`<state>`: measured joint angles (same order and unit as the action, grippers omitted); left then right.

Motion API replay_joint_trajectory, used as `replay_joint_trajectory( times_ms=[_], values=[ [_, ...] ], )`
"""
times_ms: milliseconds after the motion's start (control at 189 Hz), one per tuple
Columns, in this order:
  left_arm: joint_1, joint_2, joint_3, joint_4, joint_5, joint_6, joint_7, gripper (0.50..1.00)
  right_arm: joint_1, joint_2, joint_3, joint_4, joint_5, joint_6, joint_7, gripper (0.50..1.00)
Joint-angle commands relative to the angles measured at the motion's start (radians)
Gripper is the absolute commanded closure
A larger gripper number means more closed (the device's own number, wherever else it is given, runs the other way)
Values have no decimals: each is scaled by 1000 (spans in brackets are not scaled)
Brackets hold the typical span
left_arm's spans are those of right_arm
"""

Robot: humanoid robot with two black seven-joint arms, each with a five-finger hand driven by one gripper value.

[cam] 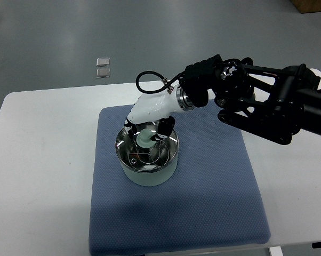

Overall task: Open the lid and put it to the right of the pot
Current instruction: 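Lower the right hand onto the green knob and close fingers around it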

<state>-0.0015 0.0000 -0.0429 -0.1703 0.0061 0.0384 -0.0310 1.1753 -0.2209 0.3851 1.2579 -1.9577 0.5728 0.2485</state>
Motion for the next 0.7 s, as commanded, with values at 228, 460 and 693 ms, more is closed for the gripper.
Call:
replay_joint_trajectory(
  times_ms=[228, 460, 693],
  values=[
    [0, 0, 0, 0, 0, 0, 0, 500, 0, 0, 0, 0, 0, 2, 0, 838],
    [0, 0, 0, 0, 0, 0, -1, 500, -2, 0, 0, 0, -1, 2, -2, 850],
    [0, 0, 0, 0, 0, 0, -1, 500, -5, 0, 0, -2, -3, 2, -3, 873]
  ],
)
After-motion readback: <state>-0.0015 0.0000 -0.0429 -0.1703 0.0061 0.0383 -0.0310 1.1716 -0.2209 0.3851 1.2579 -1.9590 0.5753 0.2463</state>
